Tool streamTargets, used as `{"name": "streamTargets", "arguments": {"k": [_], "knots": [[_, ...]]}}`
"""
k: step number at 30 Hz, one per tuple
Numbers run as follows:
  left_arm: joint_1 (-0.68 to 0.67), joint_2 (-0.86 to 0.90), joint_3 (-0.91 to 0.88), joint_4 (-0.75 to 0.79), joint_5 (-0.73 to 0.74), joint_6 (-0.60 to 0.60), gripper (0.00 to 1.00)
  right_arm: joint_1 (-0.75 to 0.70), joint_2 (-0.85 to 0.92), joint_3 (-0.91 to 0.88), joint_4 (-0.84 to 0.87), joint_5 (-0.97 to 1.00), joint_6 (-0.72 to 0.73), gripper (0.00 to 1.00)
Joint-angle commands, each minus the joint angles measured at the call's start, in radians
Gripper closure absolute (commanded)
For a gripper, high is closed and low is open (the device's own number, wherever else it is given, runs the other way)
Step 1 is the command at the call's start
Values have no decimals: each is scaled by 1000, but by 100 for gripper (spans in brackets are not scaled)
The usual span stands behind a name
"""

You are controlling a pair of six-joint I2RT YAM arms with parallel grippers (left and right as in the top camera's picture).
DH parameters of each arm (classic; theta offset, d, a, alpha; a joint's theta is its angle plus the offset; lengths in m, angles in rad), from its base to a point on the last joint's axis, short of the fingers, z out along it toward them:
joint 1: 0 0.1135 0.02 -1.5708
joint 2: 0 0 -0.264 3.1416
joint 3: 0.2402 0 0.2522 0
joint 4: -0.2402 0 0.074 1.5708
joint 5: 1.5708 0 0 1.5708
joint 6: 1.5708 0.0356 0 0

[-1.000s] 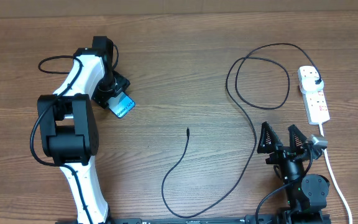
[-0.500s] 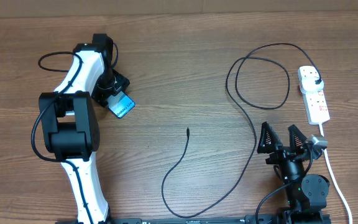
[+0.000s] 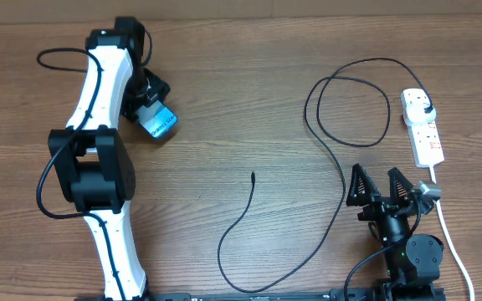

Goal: Plug charger to phone and switch on socket
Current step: 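Lift the phone upright with the left gripper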

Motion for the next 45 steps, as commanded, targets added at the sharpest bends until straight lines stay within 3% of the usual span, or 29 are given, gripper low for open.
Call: {"name": "streamTargets", "arguments": {"k": [1,19,24,32,45], "knots": [[-2,-5,85,-18,143,52,96,4,-2,-10,7,-1,-6,0],[-1,-5,141,-210,934,5,96,4,-2,-10,7,-1,-6,0],[-2,-5,141,-268,1075,5,96,4,-2,-10,7,-1,-6,0],[-2,-5,141,-378,1099,5,96,4,-2,-10,7,-1,-6,0],[-2,-5,140,-378,1098,6,96,4,-2,-10,7,-1,-6,0]]}}
